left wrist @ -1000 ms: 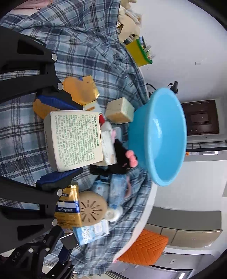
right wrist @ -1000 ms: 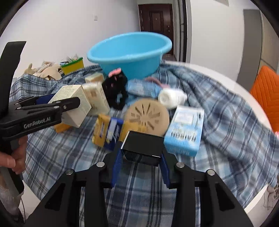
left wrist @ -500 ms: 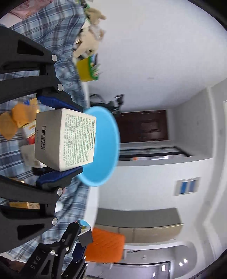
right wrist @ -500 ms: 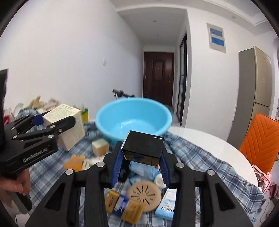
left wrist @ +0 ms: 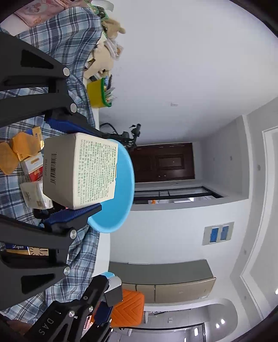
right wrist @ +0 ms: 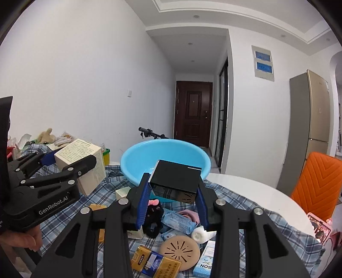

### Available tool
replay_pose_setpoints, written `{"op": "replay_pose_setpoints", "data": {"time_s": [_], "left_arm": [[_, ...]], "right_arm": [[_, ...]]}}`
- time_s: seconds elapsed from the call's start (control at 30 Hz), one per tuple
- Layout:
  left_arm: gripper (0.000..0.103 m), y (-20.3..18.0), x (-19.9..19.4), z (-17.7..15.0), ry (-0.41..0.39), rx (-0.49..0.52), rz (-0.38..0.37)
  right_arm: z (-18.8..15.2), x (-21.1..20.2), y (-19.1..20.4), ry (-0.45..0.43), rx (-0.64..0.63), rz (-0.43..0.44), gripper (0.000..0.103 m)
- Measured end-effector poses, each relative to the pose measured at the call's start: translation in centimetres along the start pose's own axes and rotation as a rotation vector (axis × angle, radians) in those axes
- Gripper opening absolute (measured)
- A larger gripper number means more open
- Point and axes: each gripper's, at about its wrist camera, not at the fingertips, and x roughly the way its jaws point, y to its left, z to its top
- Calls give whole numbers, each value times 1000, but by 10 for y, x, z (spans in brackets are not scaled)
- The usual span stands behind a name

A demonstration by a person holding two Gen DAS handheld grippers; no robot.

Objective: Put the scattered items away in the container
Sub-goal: 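Carry the cream box and black box over the blue basin with both tools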

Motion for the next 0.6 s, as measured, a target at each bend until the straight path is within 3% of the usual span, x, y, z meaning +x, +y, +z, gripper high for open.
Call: {"op": "replay_pose_setpoints", "data": {"time_s": [0.17, 0.4, 0.6], "left_arm": [[62, 1, 8, 2, 24, 1, 4], [62, -3, 17, 8, 0, 2, -17], [62, 5, 58, 24, 9, -39, -62]], "right_arm": [[0, 4, -5, 20, 24, -16, 37], [5, 12, -7, 15, 15, -15, 37], [17, 43, -17, 6, 3, -11, 37]]}}
